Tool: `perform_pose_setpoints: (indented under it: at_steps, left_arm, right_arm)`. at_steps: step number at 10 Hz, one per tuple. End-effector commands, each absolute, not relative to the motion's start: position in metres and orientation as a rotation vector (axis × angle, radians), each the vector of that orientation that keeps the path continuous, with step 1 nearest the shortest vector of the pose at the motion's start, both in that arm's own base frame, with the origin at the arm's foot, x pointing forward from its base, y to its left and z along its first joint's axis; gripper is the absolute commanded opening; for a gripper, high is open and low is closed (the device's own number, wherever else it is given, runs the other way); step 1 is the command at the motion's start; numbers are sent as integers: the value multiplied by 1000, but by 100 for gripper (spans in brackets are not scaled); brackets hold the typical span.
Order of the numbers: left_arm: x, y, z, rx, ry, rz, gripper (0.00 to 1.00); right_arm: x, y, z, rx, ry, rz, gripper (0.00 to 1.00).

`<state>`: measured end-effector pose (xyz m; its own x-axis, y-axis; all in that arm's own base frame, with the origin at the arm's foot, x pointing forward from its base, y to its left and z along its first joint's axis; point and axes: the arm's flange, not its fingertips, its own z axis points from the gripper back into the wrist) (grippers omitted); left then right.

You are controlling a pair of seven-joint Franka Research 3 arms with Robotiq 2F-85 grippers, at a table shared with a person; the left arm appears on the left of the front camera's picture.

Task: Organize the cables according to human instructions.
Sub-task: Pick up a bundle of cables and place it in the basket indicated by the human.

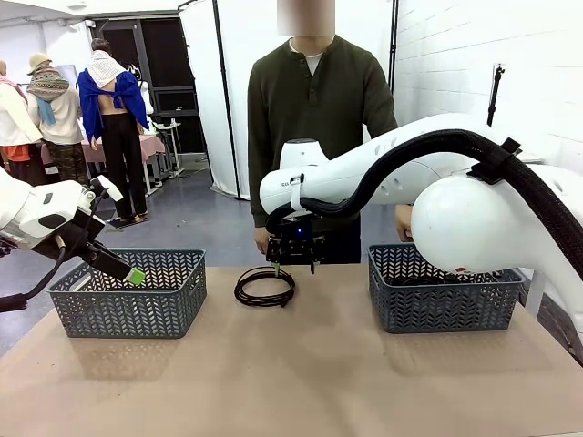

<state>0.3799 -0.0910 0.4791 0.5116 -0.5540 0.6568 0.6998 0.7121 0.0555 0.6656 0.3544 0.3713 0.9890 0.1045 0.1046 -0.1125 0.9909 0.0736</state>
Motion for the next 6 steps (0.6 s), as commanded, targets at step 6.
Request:
perform_pose_setpoints:
  at_steps: [6]
  left_arm:
    - [381, -90, 478, -243, -700, -747, 100]
  right_arm:
    - [682, 363, 360, 69, -108, 8, 100]
